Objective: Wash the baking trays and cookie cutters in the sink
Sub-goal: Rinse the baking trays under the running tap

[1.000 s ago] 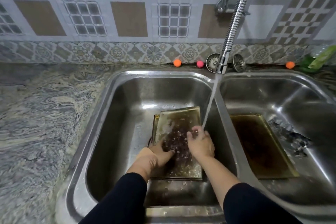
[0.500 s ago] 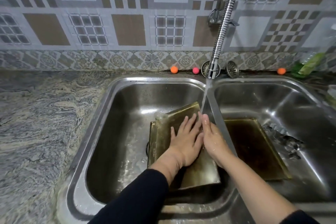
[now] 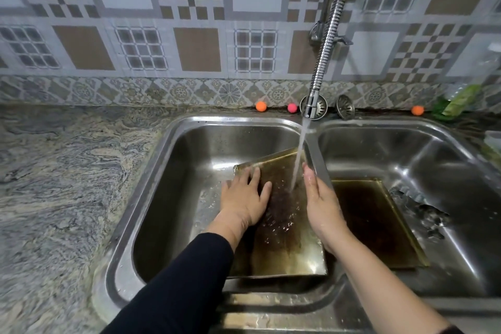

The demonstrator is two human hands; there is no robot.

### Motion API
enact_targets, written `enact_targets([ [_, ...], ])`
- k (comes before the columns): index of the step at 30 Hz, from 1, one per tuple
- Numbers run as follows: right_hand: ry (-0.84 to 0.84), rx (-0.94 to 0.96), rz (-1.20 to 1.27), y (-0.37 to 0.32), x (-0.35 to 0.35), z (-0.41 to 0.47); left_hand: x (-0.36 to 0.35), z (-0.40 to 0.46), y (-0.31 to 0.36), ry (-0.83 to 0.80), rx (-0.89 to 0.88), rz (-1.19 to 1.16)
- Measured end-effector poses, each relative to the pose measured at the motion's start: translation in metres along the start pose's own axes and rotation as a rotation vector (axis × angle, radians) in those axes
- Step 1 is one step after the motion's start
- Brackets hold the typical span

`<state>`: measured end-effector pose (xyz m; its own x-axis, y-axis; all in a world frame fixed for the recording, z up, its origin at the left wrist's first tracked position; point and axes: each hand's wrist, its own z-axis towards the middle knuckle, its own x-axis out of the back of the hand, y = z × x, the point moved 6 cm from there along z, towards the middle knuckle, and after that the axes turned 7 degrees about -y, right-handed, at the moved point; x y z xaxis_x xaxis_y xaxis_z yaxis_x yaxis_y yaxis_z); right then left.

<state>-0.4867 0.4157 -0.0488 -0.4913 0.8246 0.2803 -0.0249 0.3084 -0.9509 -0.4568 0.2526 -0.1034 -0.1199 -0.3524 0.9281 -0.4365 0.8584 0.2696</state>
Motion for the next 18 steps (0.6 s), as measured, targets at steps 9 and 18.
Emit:
enact_targets([
  [9, -0.005, 0.038, -0.053, -0.004, 0.011, 0.017, 0.003, -0.028, -0.027, 0.044, 0.128, -0.897],
  [18, 0.018, 0.132, -1.250, -0.004, -0.008, 0.069, 0.048, -0.035, -0.024, 0.444, 0.039, -1.131],
])
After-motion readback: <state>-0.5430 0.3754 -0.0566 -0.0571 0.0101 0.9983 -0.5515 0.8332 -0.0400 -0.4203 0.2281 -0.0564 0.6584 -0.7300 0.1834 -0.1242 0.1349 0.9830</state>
